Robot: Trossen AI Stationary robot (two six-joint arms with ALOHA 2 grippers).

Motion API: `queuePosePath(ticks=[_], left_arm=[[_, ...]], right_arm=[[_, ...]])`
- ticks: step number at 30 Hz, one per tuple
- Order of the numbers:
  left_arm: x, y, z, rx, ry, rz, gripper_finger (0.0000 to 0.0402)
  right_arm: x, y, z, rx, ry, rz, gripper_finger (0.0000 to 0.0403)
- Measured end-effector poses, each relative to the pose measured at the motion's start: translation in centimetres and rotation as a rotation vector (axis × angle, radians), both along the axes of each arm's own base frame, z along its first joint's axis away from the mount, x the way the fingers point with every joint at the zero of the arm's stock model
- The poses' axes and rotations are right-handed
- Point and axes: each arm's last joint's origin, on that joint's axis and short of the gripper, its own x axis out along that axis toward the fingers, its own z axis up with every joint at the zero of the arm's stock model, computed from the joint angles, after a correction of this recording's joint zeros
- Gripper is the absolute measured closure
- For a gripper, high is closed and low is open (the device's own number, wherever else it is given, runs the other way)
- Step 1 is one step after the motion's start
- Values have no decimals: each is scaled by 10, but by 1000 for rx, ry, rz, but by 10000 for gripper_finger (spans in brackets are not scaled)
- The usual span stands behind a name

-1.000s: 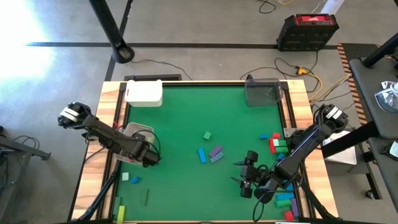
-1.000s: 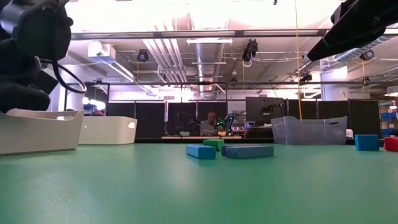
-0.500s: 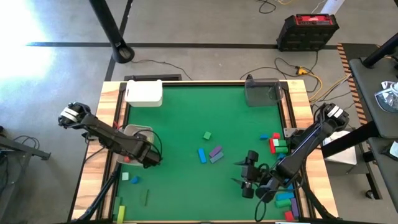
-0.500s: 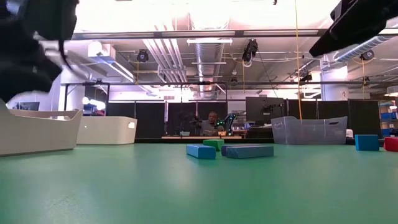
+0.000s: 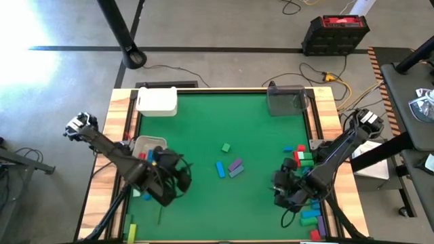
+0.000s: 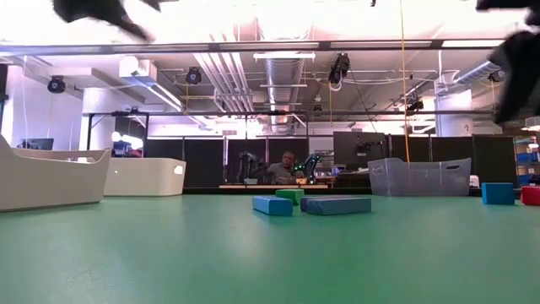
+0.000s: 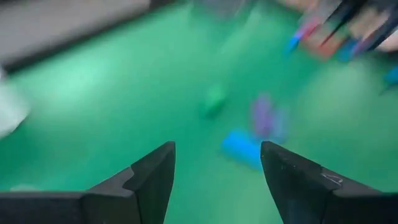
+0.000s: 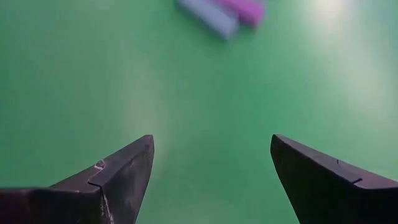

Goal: Sort blocks by size
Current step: Put the green cylindrical block into the gray bin

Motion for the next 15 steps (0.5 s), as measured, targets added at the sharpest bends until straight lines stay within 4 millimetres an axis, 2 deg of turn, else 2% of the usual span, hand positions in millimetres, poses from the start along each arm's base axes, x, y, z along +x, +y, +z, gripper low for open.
queuePosePath(ticks=[5, 10, 15], left_arm=[[38, -21, -12, 173, -108, -115, 181], [78, -33, -39, 374, -62, -200, 181], [103, -43, -66, 487, 36, -247, 181]], right_arm=[[-7, 1, -3, 178, 183, -88, 96], [-15, 6, -4, 340, 384, -91, 106], [-26, 32, -2, 410, 432, 28, 110]])
